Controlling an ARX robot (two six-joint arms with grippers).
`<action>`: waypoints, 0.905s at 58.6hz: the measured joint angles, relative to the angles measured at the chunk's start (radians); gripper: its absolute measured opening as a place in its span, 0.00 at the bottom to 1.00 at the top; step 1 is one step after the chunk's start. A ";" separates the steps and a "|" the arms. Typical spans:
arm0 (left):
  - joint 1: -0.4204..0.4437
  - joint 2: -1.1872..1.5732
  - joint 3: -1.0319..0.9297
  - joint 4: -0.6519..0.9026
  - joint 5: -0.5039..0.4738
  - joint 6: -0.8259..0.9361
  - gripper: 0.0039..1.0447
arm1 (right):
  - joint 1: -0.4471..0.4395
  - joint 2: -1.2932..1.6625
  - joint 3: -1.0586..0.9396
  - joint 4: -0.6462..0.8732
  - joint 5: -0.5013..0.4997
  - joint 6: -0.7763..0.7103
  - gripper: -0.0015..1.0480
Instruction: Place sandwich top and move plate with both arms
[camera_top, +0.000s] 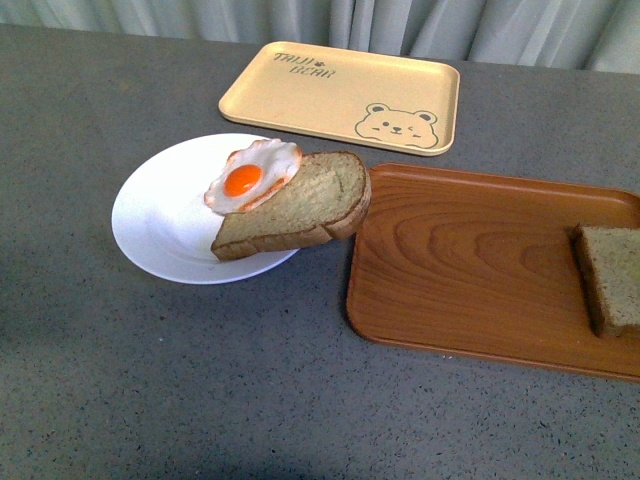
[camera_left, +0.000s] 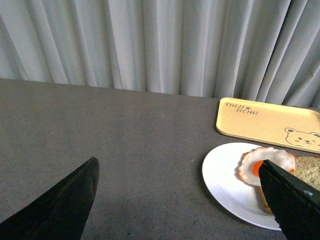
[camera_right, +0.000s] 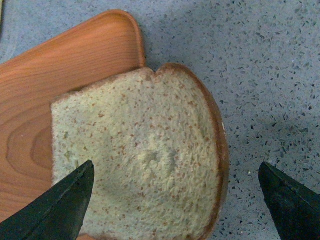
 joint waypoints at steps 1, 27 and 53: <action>0.000 0.000 0.000 0.000 0.000 0.000 0.92 | 0.000 0.007 0.001 0.002 0.000 0.007 0.91; 0.000 0.000 0.000 0.000 0.000 0.000 0.92 | 0.012 0.065 0.021 0.032 -0.017 0.085 0.55; 0.000 0.000 0.000 0.000 0.000 0.000 0.92 | 0.176 -0.233 0.085 -0.071 -0.119 0.309 0.02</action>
